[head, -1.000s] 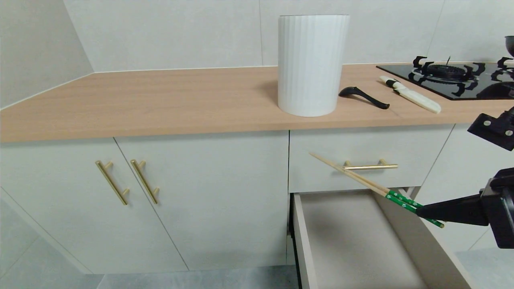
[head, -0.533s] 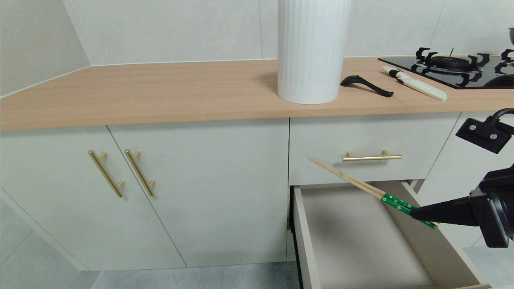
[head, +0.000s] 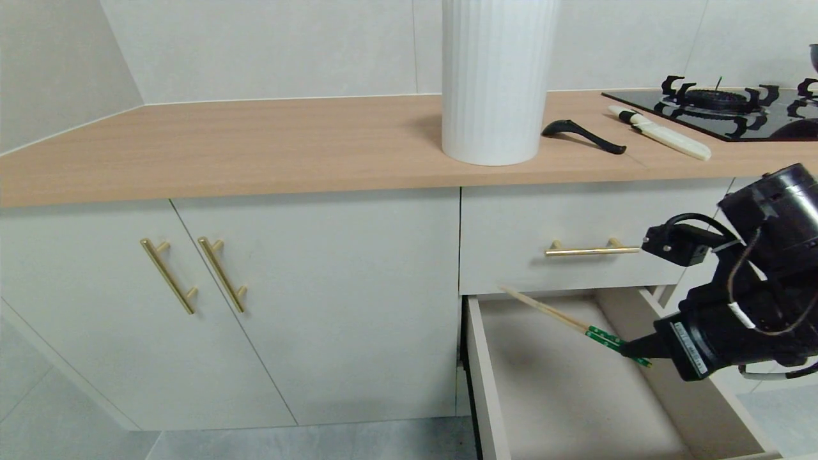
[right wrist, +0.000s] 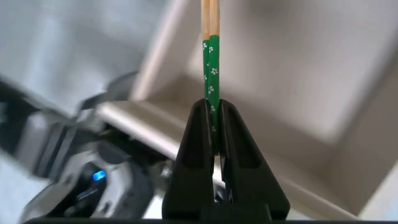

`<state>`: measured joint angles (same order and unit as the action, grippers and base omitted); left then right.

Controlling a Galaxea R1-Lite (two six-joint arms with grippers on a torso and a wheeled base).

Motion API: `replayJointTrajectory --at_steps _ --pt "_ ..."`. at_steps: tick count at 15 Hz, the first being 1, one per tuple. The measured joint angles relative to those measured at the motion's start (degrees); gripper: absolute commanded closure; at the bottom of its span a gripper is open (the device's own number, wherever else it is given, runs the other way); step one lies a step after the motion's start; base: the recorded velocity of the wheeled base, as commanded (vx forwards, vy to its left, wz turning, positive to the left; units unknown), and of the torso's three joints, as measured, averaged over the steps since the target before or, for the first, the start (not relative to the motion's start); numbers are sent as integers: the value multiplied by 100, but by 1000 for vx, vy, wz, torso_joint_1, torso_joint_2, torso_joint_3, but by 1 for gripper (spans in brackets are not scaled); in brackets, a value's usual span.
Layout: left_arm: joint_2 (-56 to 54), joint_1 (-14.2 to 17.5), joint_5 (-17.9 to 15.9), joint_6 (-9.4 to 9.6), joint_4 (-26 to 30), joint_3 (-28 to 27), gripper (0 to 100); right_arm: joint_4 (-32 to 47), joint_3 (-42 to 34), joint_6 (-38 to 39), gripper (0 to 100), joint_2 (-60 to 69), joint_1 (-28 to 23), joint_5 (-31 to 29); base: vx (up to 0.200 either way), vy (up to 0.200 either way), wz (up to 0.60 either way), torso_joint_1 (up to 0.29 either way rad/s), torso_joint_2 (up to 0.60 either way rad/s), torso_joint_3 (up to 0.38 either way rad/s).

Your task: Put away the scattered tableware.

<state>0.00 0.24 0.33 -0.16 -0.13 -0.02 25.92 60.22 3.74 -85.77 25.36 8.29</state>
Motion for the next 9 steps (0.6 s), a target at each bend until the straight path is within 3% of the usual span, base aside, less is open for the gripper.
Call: replayJointTrajectory --at_steps 5,9 --pt "0 0 0 0 2 2 0 -169 363 488 100 -1265 -37 -380 0 0 0 0 0 0" --pt "0 0 0 0 0 2 0 -1147 438 978 100 -2164 -44 -827 0 0 0 0 0 0"
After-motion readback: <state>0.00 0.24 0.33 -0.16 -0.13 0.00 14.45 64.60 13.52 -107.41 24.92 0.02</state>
